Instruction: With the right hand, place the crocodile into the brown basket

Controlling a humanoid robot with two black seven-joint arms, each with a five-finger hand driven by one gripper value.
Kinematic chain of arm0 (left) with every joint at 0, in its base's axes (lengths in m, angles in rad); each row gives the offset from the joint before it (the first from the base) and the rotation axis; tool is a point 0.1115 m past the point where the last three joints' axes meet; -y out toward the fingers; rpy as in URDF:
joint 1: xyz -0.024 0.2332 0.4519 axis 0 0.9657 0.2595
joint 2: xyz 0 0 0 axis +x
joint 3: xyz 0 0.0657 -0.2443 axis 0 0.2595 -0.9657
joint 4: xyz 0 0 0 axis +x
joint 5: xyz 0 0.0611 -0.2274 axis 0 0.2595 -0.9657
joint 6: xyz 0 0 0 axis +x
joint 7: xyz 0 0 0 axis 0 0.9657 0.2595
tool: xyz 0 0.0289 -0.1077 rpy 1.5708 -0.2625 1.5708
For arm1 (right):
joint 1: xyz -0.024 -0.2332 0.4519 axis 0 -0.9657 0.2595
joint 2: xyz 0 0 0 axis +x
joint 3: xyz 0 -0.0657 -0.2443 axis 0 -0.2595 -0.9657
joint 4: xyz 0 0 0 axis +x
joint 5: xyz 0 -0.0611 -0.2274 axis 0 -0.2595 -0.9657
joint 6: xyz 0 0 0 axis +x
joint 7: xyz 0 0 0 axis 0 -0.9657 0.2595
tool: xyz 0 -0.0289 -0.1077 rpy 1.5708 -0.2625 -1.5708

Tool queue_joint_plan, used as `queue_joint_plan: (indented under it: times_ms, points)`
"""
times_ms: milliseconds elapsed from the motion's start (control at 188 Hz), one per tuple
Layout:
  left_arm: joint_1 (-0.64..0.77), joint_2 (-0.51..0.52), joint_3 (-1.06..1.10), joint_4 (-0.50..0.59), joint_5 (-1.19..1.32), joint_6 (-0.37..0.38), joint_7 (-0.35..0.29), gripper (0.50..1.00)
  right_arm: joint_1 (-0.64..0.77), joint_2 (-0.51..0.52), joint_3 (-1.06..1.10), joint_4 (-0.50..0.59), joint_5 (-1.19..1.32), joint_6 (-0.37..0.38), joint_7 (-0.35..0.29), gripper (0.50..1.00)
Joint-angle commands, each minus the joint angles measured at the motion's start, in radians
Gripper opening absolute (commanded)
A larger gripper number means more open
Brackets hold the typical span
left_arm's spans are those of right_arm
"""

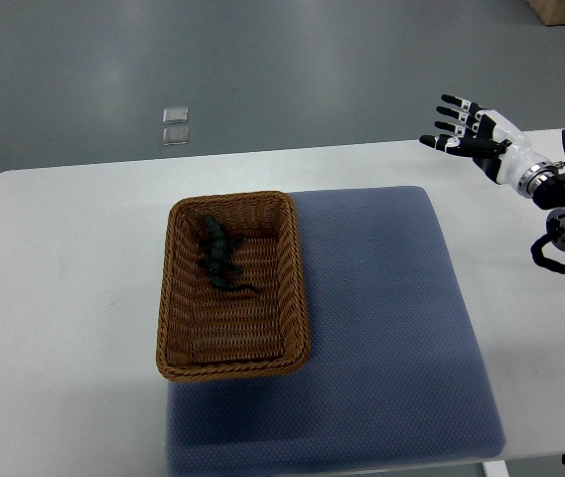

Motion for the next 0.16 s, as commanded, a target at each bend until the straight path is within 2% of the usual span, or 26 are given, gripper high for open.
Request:
queue_joint_plan:
  times_ms: [0,155]
  points:
    - [0.000,0.000,-0.002,-0.001,0.000,0.000,0.000,1.000,0.002,0.000,0.000,0.000,-0.001,0.006,0.000,0.926]
    - [0.000,0.000,-0.002,-0.001,0.000,0.000,0.000,1.000,0.002,0.000,0.000,0.000,-0.004,0.001,0.014,0.924]
